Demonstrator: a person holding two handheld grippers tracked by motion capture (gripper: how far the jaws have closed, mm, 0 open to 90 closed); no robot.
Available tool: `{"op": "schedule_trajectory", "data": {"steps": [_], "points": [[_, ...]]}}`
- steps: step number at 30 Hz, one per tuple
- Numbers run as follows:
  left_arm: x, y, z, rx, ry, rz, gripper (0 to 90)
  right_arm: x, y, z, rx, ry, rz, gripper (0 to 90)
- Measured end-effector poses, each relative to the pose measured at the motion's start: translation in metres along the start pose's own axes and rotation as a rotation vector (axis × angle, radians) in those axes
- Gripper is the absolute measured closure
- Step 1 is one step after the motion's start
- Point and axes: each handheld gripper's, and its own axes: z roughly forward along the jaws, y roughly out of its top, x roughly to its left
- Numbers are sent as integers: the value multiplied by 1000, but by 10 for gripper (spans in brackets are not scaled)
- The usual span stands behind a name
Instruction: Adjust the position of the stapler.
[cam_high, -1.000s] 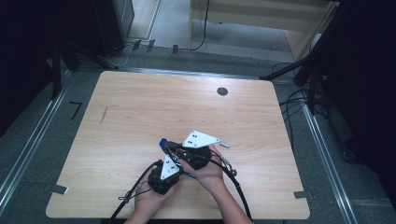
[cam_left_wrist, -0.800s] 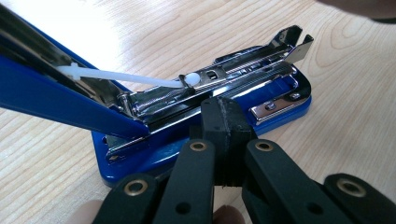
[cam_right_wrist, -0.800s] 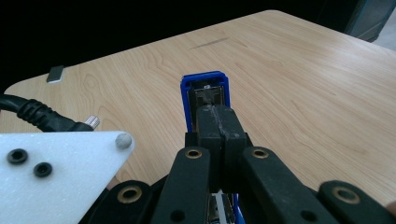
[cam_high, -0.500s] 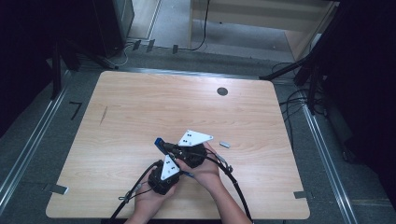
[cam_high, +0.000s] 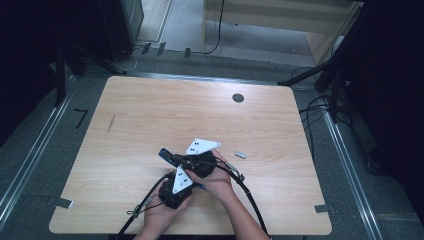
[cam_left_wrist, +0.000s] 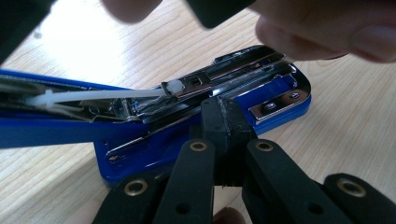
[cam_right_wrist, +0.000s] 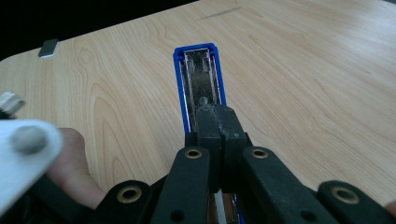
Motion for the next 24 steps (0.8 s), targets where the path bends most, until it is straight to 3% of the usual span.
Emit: {"op": "schedule_trajectory", "data": {"steps": [24], "points": [[1, 0, 0, 2, -6, -3, 900, 0, 2, 22, 137, -8, -8, 900]]}}
